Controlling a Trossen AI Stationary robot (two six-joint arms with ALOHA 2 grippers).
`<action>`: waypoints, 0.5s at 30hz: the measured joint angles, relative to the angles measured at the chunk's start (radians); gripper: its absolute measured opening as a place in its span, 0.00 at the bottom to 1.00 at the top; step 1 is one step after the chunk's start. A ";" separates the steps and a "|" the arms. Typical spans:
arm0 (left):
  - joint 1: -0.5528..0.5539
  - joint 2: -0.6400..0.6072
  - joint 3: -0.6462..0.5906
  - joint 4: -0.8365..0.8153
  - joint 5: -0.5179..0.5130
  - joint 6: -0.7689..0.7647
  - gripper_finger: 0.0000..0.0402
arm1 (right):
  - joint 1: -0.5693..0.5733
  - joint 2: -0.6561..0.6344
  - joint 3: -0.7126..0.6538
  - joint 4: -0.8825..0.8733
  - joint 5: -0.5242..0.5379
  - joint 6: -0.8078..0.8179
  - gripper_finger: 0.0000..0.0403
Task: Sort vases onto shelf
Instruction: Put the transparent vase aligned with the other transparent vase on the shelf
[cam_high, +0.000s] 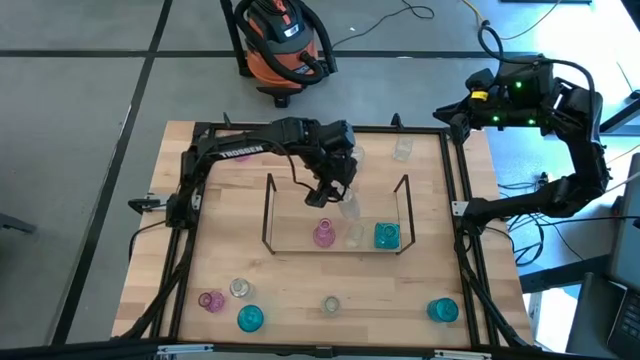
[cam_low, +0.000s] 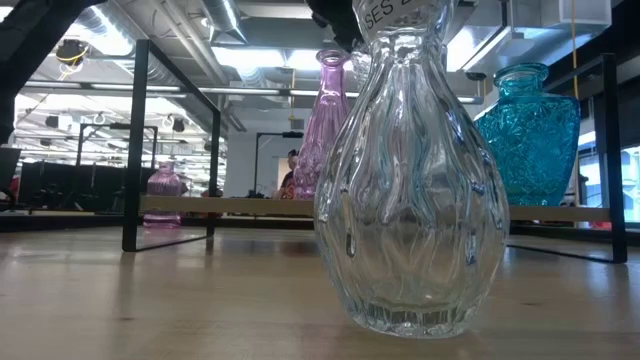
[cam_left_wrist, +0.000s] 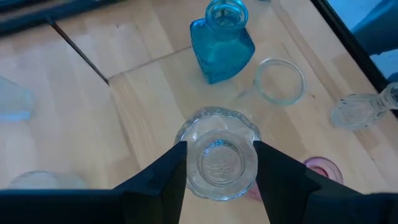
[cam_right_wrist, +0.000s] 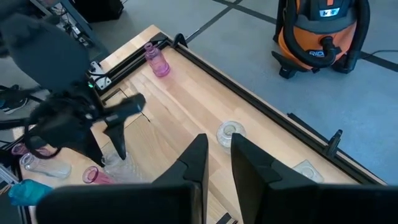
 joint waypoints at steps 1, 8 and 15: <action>0.001 0.013 0.000 0.003 0.012 -0.006 0.41 | 0.000 0.000 0.000 0.000 0.000 0.000 0.13; -0.001 0.032 -0.001 0.037 0.028 -0.032 0.38 | 0.000 0.000 0.000 -0.032 -0.008 0.000 0.13; -0.001 0.052 -0.001 0.031 0.020 -0.032 0.38 | 0.000 0.000 0.000 -0.053 -0.008 0.000 0.13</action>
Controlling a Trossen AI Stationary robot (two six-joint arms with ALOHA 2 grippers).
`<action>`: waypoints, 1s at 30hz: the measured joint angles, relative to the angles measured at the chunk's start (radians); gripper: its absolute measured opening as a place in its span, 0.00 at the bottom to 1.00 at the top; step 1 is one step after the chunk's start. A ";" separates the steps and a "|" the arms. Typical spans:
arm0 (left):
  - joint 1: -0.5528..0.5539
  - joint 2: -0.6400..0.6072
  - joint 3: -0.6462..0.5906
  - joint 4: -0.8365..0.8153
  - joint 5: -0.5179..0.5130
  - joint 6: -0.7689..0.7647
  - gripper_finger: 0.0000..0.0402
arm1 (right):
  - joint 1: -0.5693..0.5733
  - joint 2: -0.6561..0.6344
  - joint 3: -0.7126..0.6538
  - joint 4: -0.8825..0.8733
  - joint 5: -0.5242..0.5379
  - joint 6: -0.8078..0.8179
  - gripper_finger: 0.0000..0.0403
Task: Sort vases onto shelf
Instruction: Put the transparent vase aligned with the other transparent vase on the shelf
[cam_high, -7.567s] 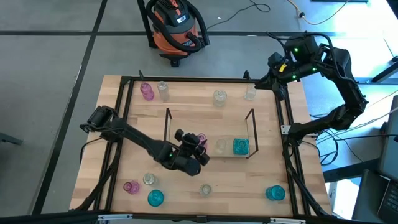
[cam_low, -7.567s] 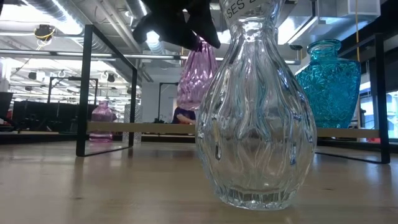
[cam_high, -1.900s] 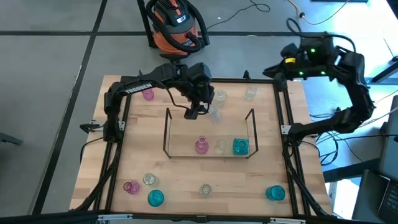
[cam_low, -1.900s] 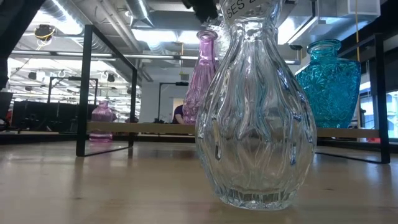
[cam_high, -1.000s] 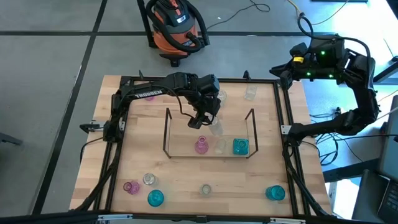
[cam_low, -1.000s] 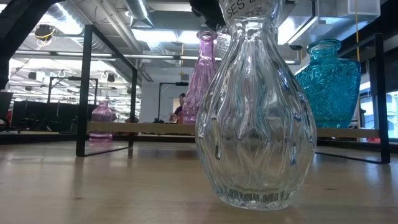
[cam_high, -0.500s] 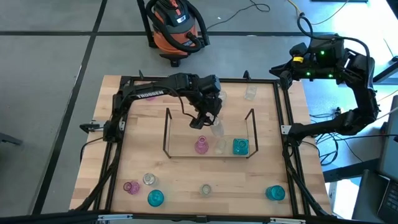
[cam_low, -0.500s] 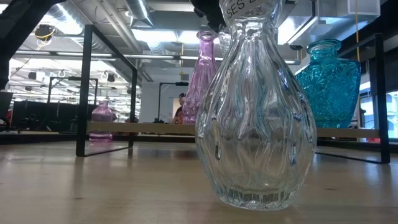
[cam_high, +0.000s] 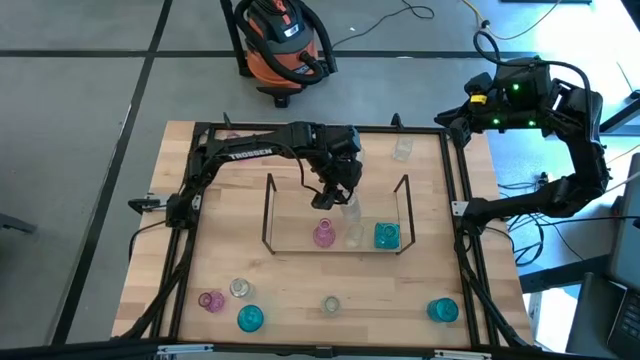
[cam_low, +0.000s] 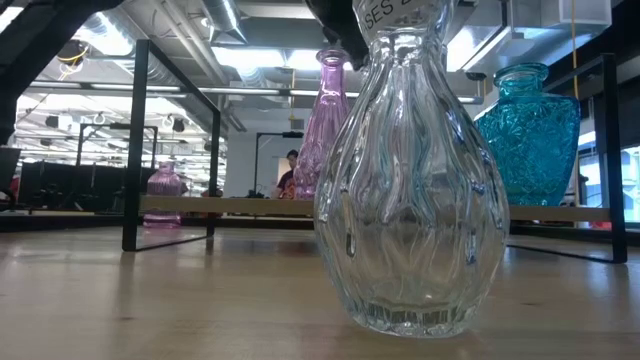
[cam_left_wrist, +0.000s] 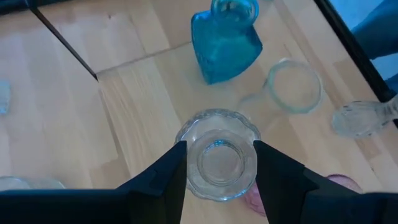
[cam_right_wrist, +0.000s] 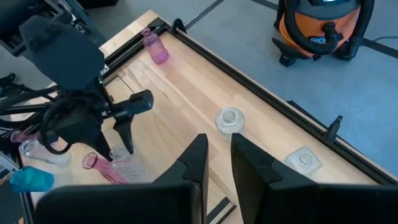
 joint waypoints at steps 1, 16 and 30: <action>0.000 0.007 0.000 0.000 -0.001 0.000 0.38 | 0.000 0.000 0.000 0.000 0.000 0.000 0.13; -0.006 0.042 0.000 -0.001 -0.023 0.012 0.39 | 0.000 0.000 0.000 -0.023 0.000 0.000 0.13; -0.007 0.042 0.000 0.002 -0.028 0.004 0.42 | 0.000 0.000 0.000 -0.022 0.000 0.000 0.13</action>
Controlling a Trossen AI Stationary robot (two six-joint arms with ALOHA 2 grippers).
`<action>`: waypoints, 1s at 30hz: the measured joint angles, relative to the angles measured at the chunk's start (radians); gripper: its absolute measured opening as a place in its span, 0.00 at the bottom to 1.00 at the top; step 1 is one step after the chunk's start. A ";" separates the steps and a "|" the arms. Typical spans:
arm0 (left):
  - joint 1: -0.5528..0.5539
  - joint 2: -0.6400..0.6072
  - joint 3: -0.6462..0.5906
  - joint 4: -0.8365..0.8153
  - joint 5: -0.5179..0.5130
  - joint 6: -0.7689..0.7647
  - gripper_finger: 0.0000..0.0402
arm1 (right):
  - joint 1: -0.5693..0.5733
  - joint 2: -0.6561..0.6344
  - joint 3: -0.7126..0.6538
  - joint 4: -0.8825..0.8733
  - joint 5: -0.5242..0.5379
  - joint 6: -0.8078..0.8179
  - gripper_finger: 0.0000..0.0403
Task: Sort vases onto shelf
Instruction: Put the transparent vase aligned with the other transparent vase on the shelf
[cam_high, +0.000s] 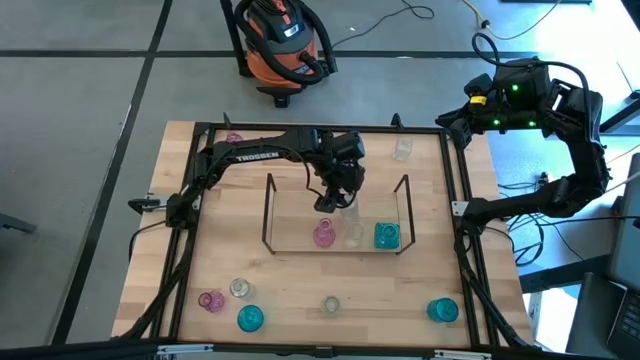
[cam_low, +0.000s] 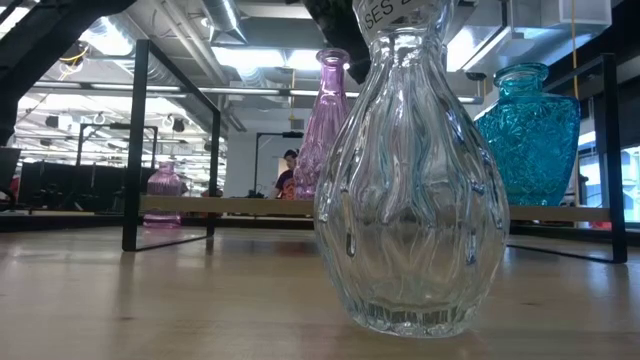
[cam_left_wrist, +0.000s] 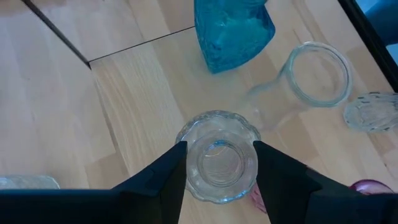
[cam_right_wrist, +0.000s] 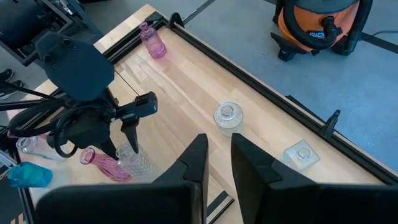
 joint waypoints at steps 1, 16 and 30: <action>0.000 0.000 0.000 0.000 -0.003 -0.002 0.42 | 0.000 0.000 0.000 0.000 0.000 0.000 0.13; -0.015 0.004 0.000 0.029 0.013 -0.013 0.42 | 0.000 0.000 0.000 0.000 0.000 -0.006 0.13; -0.014 0.004 0.001 0.028 0.010 -0.029 0.55 | 0.000 0.000 0.000 0.001 0.000 -0.007 0.13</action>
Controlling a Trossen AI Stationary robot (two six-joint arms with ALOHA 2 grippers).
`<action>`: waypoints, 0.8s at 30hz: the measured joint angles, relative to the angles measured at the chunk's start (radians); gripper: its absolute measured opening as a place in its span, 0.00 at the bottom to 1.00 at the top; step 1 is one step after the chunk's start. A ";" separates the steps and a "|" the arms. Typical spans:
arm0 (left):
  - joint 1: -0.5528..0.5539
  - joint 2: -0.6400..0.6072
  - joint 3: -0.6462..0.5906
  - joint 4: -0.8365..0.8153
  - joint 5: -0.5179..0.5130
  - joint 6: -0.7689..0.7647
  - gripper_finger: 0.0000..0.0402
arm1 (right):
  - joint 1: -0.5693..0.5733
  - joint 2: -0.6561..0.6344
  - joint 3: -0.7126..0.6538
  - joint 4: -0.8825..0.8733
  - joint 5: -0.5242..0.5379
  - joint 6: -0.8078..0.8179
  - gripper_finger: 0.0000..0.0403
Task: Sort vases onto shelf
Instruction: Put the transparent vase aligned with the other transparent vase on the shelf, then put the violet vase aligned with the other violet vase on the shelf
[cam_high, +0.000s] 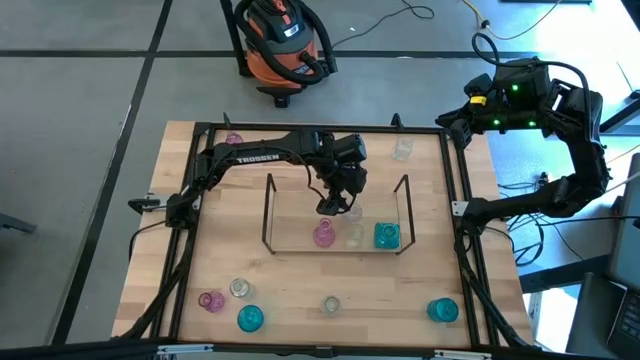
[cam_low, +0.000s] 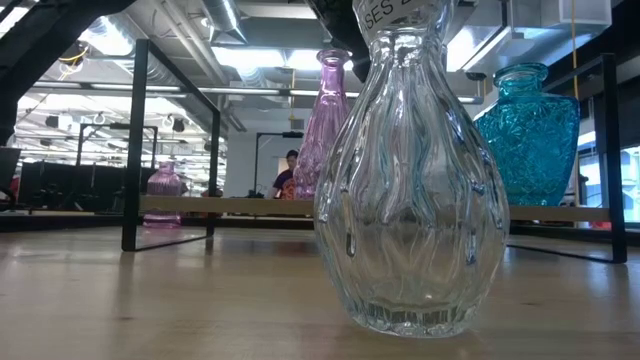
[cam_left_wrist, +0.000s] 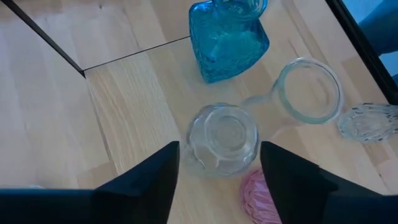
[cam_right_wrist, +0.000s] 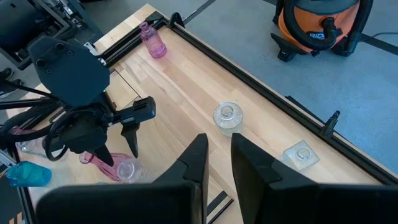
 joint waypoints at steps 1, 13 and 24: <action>0.000 0.000 0.000 0.000 -0.001 0.000 0.57 | 0.000 0.000 0.000 0.000 0.000 0.000 0.13; 0.025 -0.013 0.046 -0.045 -0.049 -0.031 0.58 | 0.000 0.000 0.000 0.000 0.000 0.000 0.13; 0.148 -0.025 0.167 -0.185 -0.115 -0.218 0.52 | 0.000 0.005 0.000 0.011 0.000 -0.001 0.13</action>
